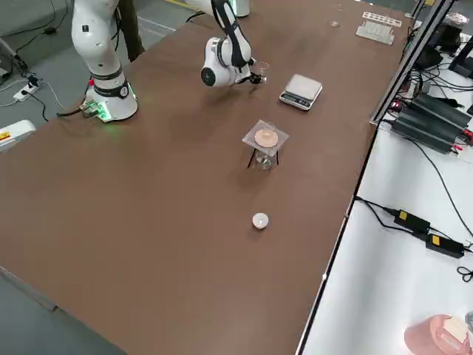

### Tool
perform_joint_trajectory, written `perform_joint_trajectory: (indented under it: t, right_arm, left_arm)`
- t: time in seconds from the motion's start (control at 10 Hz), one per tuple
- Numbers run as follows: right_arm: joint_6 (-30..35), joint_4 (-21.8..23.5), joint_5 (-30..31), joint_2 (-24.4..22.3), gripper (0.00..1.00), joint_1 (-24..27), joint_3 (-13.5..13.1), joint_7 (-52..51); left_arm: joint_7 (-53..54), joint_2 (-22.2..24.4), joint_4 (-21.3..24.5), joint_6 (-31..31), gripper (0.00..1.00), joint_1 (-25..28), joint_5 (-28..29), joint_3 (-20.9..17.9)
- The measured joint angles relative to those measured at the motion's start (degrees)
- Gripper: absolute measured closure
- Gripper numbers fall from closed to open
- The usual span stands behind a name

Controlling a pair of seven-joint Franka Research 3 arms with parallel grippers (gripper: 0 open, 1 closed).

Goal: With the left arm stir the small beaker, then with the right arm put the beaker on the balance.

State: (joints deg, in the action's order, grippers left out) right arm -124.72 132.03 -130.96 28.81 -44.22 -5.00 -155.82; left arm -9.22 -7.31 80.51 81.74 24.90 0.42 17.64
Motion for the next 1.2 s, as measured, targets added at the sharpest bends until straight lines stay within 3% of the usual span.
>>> perform_joint_trajectory:
  t: [0.2, 0.3, 1.0, 1.2]
  right_arm:
    - [0.0, -1.35, -0.69, 0.6, 0.0, -0.27, -0.01, -0.09]
    - [0.0, -1.62, -0.74, 0.61, 0.0, -0.29, -0.04, -0.09]
    - [0.0, -4.11, -2.04, 3.74, 0.0, -0.33, -0.11, -0.78]
    - [0.2, -4.74, -2.41, 4.06, 0.0, -0.37, -0.11, -0.98]
  left_arm:
    - [0.01, 2.25, -1.23, -1.13, 0.0, -19.12, -4.5, -19.9]
    - [0.01, 3.33, -1.24, -1.28, 0.0, -23.97, -4.65, -24.42]
    - [1.46, 3.03, -1.03, -1.27, 0.01, -25.31, -4.56, -23.52]
    - [1.72, 3.03, -1.02, -1.26, 0.01, -25.5, -0.73, -23.3]
